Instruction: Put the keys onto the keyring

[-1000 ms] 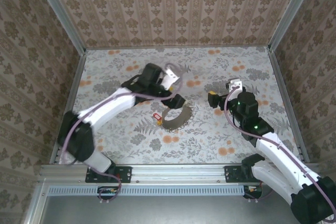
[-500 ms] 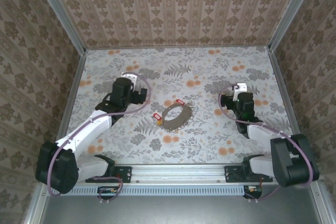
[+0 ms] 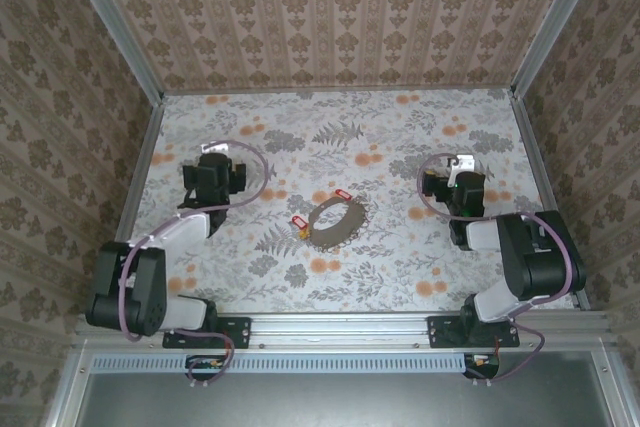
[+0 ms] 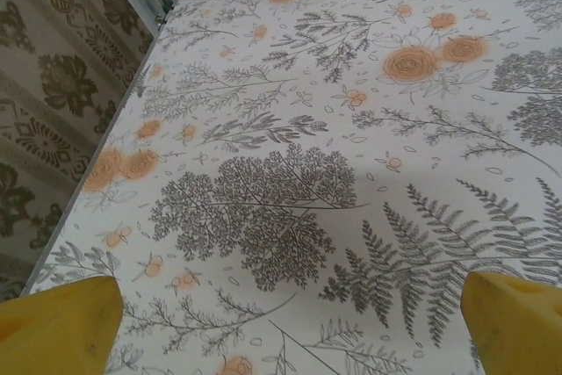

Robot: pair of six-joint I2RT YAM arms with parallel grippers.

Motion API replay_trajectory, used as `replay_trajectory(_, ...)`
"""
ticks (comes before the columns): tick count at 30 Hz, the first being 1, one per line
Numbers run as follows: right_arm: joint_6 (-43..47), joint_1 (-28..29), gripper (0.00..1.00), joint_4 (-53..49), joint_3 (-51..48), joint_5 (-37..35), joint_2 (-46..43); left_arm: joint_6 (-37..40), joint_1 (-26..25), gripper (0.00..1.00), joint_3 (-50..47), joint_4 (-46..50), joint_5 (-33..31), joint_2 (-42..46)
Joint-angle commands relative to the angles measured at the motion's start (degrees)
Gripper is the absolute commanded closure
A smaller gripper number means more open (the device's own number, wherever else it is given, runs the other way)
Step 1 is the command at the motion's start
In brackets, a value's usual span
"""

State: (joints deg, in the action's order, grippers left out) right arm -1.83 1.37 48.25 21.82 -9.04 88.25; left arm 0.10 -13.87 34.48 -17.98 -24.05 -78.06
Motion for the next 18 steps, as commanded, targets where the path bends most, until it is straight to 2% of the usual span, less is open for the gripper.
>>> replay_trajectory(1, -1.3, 0.0, 0.0, 1.8, 1.0, 0.4, -0.5, 4.7, 1.5, 0.0, -1.6, -7.8, -0.6, -2.3)
replay_trajectory(5, -1.1, 0.1, 0.0, 2.0, 0.8, 0.6, -0.7, 6.3, 4.3, 0.0, -3.5, -16.3, 3.6, -7.3)
replay_trajectory(10, -1.1, 0.1, 0.0, 2.0, 0.9, 0.7, -0.6, 2.0, 10.9, 0.0, -7.2, -21.8, 15.1, -8.0)
replay_trajectory(13, -1.0, 0.2, 0.0, 1.9, 1.0, 0.6, -0.6, 1.7, 11.5, 0.0, -9.5, -25.6, 16.6, -8.4)
replay_trajectory(15, -1.0, 0.2, 0.0, 1.8, 1.0, 0.7, -0.5, 2.1, 11.8, 0.0, -12.1, -34.3, 15.6, -10.8)
replay_trajectory(16, -1.0, 0.2, 0.0, 1.7, 1.1, 0.7, -0.5, 1.2, 11.8, 0.0, -11.4, -30.5, 15.7, -9.6)
replay_trajectory(18, -0.8, 0.3, 0.0, 1.6, 1.2, 0.9, -0.4, 1.5, 11.7, 0.0, -11.8, -32.2, 15.5, -10.3)
